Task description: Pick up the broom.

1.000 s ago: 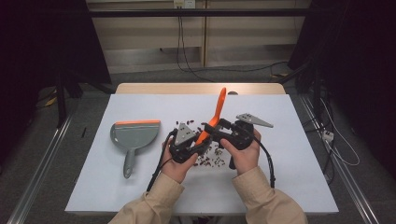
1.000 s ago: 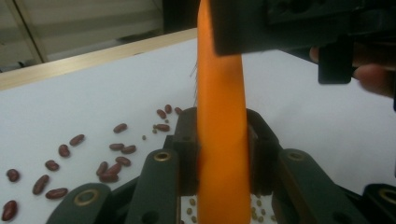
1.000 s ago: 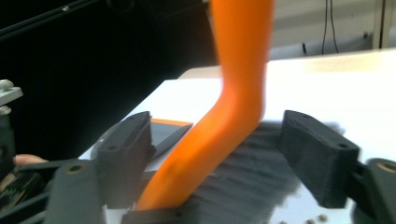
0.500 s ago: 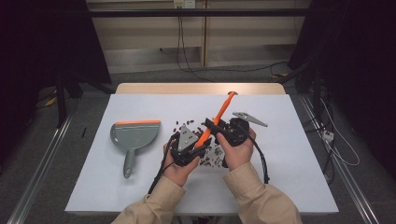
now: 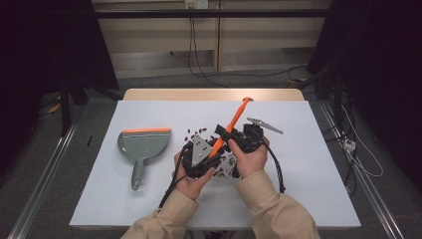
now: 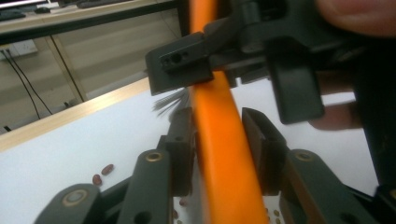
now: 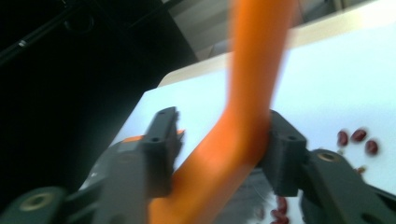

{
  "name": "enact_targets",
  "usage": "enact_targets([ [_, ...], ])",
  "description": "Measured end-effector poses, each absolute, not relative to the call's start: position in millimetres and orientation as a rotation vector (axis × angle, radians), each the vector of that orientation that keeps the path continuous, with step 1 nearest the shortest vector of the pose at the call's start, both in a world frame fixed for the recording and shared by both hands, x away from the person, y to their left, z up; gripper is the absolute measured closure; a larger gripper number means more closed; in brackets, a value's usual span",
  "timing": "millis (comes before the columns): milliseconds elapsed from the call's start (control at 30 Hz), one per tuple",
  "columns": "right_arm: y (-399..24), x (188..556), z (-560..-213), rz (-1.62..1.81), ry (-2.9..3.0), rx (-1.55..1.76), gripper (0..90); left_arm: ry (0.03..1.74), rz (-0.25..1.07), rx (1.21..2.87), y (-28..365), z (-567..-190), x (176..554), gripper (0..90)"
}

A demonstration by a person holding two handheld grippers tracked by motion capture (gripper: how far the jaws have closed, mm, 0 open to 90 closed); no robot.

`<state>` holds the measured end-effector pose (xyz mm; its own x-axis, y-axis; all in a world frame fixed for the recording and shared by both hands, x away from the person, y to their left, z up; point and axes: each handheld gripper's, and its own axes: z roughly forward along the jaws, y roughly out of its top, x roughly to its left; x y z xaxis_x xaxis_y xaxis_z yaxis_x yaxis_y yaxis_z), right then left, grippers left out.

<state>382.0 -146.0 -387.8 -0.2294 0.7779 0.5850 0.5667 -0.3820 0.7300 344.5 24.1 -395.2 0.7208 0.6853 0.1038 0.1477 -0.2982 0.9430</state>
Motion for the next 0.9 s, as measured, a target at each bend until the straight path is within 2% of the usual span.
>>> enact_targets([
  [67, -147.3, 384.1, -388.9, 1.695, 1.633, 1.860, 56.0, 0.651, 0.620, 1.822, 24.2, -394.0, 344.5, 63.0],
  [100, -148.9, 386.0, -389.8, 1.731, 1.674, 1.885, 66.7, 0.639, 0.616, 1.805, 24.0, -393.4, 344.7, 66.3],
  [133, -148.9, 386.0, -389.8, 1.731, 1.674, 1.885, 66.7, 0.630, 0.630, 1.848, 21.9, -392.2, 343.9, 66.3],
  [167, -146.8, 386.6, -388.4, 1.649, 1.767, 1.821, 67.6, 0.604, 0.659, 1.832, 21.8, -392.9, 342.9, 78.1],
  [233, -145.9, 386.3, -389.1, 1.629, 1.801, 1.794, 67.8, 0.609, 0.615, 1.814, 24.7, -389.4, 344.8, 78.1],
  [333, -150.1, 387.6, -387.9, 1.681, 1.810, 1.791, 67.9, 0.593, 0.616, 1.804, 23.7, -389.1, 344.4, 78.0],
  [367, -153.1, 387.7, -385.8, 1.694, 1.822, 1.768, 67.9, 0.595, 0.601, 1.806, 24.1, -389.1, 344.8, 70.0],
  [400, -153.1, 387.7, -385.8, 1.694, 1.822, 1.768, 67.9, 0.599, 0.586, 1.811, 25.2, -389.0, 345.1, 70.0],
  [433, -158.5, 387.3, -382.0, 1.697, 1.807, 1.728, 68.0, 0.608, 0.575, 1.806, 26.4, -388.8, 344.8, 61.2],
  [500, -162.3, 387.6, -380.1, 1.713, 1.797, 1.707, 68.0, 0.621, 0.532, 1.808, 29.3, -387.6, 345.1, 57.6],
  [567, -175.8, 388.8, -374.0, 1.720, 1.767, 1.689, 68.0, 0.629, 0.508, 1.837, 31.6, -387.8, 345.3, 45.8],
  [600, -175.8, 388.8, -374.0, 1.720, 1.767, 1.689, 68.0, 0.633, 0.496, 1.849, 33.0, -388.0, 345.7, 45.8],
  [667, -184.4, 388.8, -368.9, 1.687, 1.778, 1.664, 68.0, 0.648, 0.484, 1.864, 36.6, -388.1, 346.9, 38.3],
  [900, -220.2, 391.6, -354.1, 1.615, 1.839, 1.691, 68.0, 0.663, 0.448, 1.871, 51.4, -385.7, 349.8, 25.1],
])
